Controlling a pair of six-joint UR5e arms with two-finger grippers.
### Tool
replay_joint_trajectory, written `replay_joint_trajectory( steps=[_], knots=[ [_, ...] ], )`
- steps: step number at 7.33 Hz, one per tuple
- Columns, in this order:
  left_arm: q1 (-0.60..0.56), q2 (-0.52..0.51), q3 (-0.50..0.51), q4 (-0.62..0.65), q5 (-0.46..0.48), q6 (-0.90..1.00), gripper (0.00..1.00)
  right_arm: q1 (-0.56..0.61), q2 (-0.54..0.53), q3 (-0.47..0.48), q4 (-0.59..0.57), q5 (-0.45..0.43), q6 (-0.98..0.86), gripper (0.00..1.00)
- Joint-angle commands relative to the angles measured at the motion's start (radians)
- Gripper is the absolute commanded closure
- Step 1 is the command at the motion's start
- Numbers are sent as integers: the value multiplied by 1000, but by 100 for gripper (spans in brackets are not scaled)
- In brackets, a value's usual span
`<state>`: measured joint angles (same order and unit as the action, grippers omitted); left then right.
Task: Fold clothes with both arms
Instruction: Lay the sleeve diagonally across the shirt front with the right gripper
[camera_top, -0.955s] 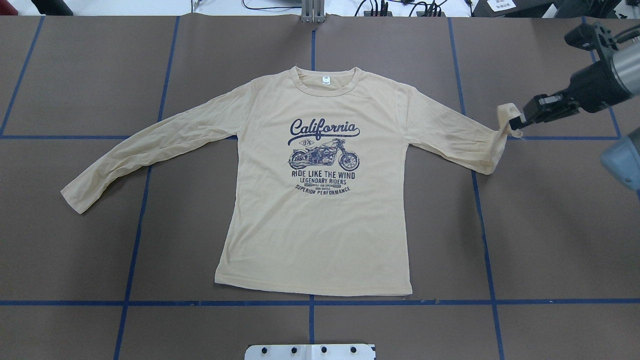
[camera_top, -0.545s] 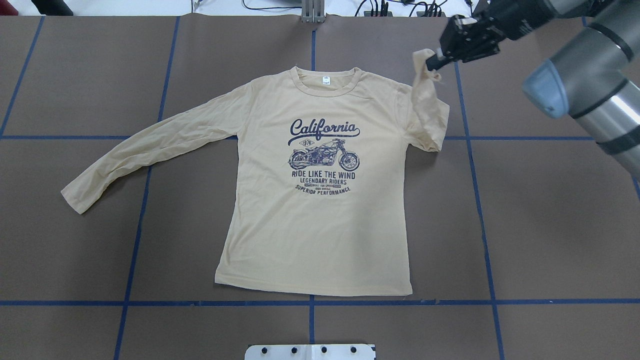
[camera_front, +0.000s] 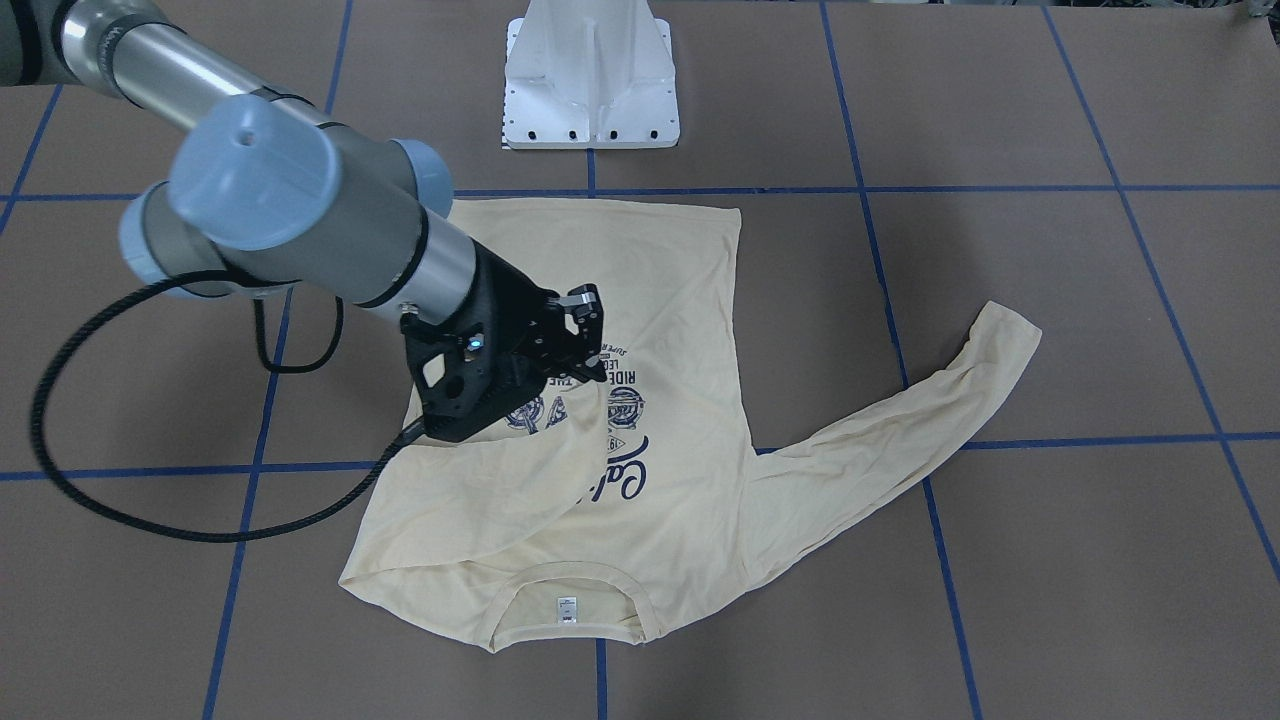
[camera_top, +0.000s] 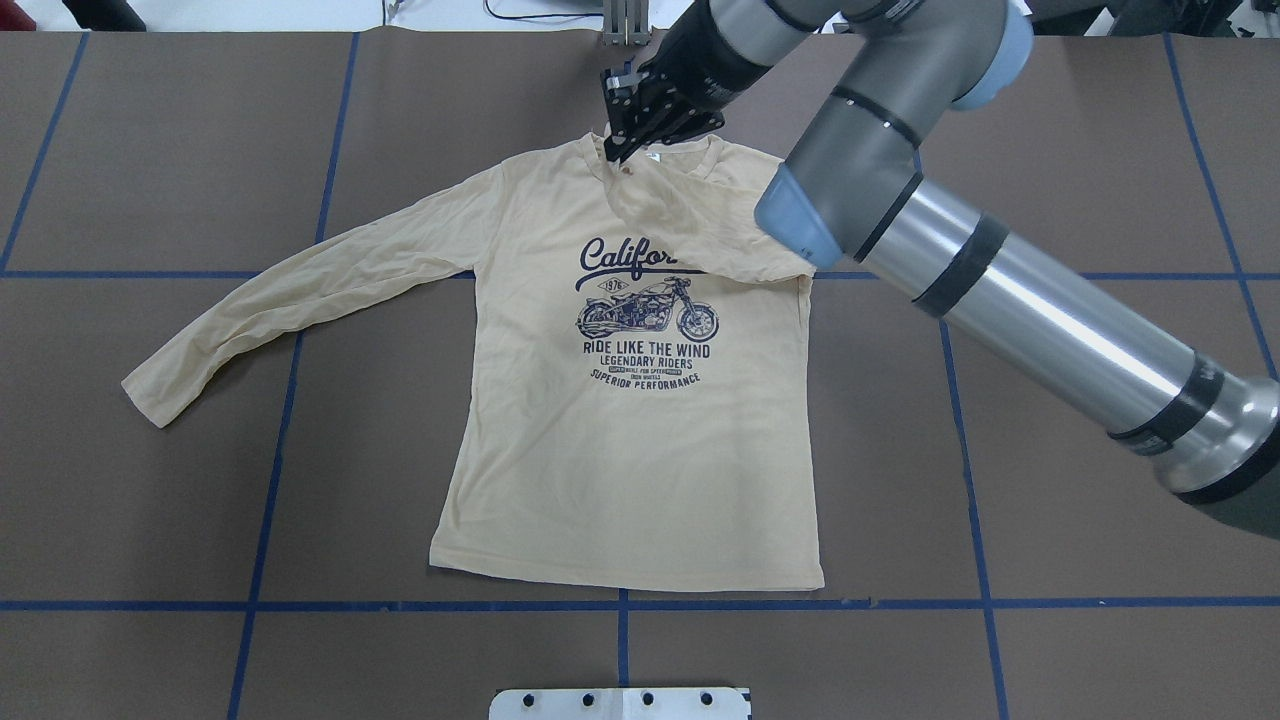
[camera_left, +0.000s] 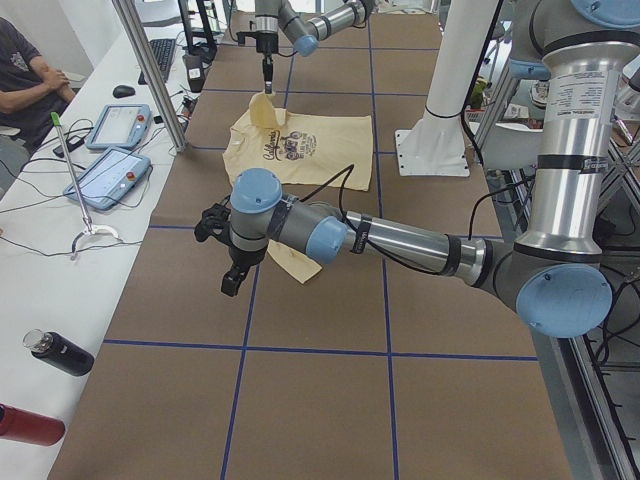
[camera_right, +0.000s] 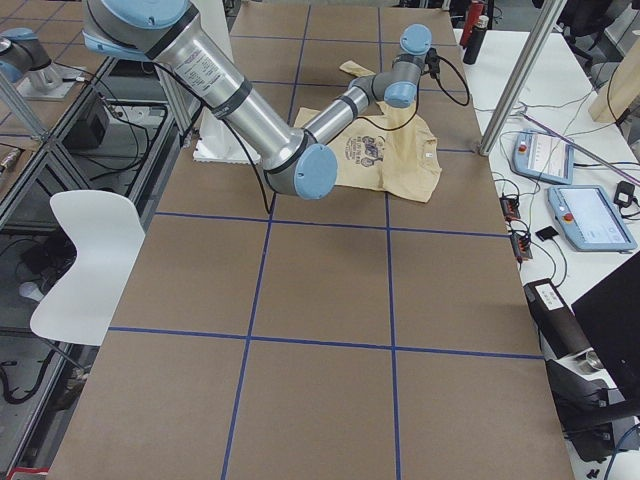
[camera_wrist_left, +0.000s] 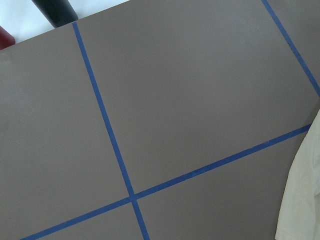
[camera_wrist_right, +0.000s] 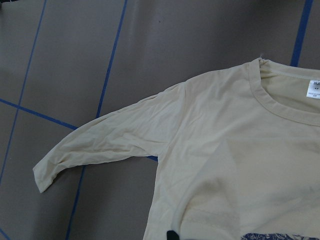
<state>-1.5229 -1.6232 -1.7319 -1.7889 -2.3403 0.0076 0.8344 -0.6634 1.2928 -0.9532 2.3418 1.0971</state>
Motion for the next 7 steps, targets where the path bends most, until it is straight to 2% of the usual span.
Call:
replay_joint_trajectory(
  steps=[1, 3, 4, 5, 6, 7],
  knots=[
    [1, -4, 3, -4, -1, -28, 0, -92, 19, -75, -1, -117, 1, 100],
    [1, -4, 5, -4, -1, -28, 0, -124, 85, -148, 1, -174, 1, 100],
    [1, -4, 5, -4, -1, -28, 0, -156, 100, -152, 1, -243, 4, 100],
    [1, -4, 5, -4, -1, -28, 0, -167, 113, -152, 1, -280, 4, 13],
    [3, -6, 6, -4, -1, -28, 0, -178, 126, -152, -1, -348, 13, 0],
    [3, -6, 6, -4, -1, -28, 0, -198, 130, -152, -2, -419, 13, 0]
  ],
)
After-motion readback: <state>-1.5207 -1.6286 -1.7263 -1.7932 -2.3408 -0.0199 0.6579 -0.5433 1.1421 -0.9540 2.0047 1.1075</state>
